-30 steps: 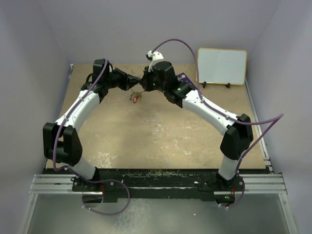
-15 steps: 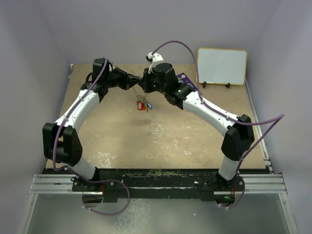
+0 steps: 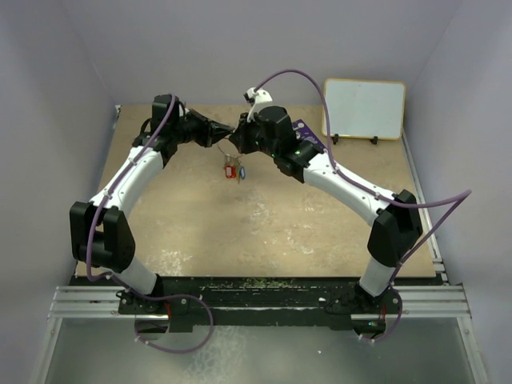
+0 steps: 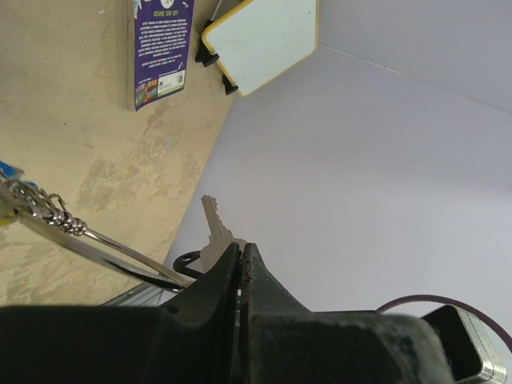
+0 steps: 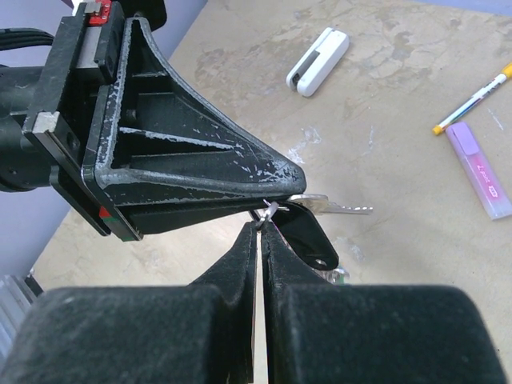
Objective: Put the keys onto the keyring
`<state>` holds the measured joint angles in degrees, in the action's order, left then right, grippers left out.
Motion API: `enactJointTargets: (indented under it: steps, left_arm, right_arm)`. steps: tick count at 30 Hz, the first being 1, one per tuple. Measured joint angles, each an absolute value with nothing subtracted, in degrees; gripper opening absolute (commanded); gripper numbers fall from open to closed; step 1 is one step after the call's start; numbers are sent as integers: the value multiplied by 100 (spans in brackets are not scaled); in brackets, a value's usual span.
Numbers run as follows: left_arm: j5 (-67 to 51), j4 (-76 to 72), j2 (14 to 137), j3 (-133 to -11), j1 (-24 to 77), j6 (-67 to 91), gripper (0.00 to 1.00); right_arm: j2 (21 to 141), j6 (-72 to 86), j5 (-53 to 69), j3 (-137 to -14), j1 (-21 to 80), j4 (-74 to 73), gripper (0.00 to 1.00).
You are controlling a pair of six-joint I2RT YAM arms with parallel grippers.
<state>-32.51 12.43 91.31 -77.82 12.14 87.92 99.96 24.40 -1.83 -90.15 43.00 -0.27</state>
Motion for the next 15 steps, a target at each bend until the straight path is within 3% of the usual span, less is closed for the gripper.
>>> enactJointTargets:
  steps: [15]
  left_arm:
    - [-3376,1240,9124,-7983,1192,8925,4]
  right_arm:
    - [9913,2624,-34,-8648,4274,-119,0]
